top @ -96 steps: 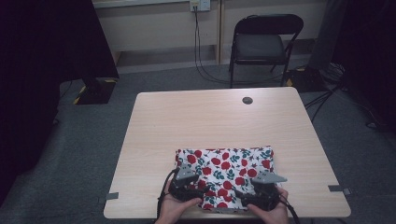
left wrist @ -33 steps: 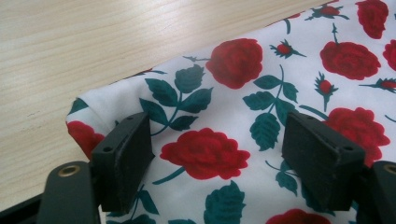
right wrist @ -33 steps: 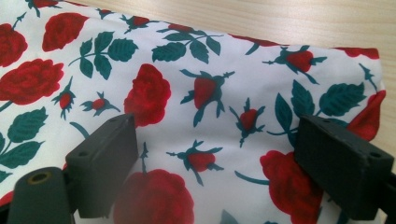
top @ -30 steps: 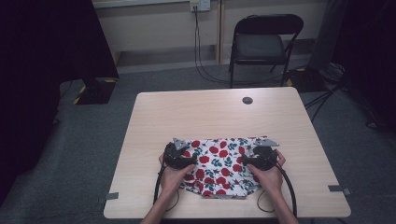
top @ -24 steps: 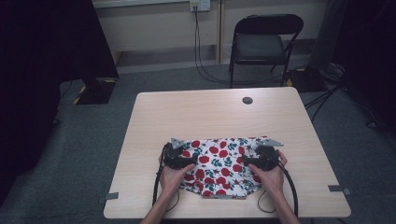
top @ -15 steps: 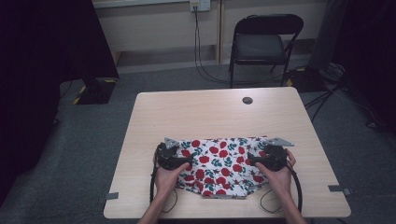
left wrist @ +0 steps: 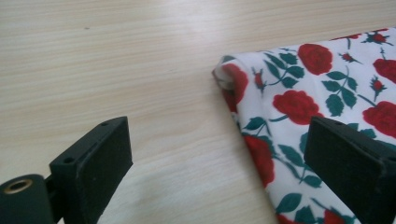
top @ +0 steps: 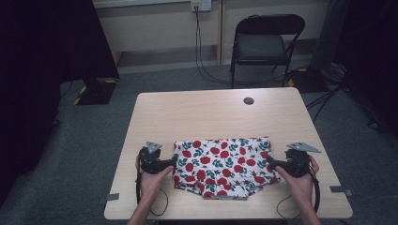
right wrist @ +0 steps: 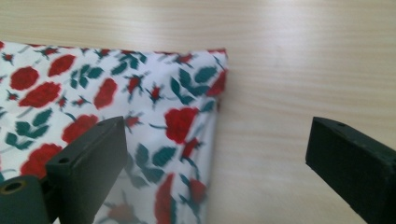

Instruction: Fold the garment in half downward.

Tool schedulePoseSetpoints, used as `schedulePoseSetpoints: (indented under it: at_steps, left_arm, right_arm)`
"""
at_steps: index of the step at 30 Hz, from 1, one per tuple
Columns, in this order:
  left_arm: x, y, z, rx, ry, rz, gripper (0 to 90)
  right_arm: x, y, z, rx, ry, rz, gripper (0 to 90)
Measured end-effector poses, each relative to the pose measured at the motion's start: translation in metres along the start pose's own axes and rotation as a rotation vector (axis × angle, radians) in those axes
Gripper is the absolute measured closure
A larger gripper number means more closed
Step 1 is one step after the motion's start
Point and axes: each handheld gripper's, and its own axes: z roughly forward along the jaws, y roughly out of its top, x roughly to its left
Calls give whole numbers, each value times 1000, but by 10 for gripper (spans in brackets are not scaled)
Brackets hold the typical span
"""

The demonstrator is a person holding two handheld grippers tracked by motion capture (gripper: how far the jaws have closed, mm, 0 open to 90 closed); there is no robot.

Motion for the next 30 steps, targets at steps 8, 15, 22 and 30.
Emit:
schedulePoseSetpoints:
  at_steps: [8,15,22,30]
  left_arm:
    - [14,-10,-4,56,22,-8,82]
    - [27,-18,-7,85,76,-38,89]
    - [33,-27,-3,106,104,-34,89]
    - [34,-31,2,73,118,-43,52]
  right_arm:
    - [-27,-23,-6,21,-54,91,55]
    - [-40,-37,-10,76,-140,71,58]
    - [-47,-50,-9,108,-188,91,56]
    - [-41,-54,-6,86,-239,77,47]
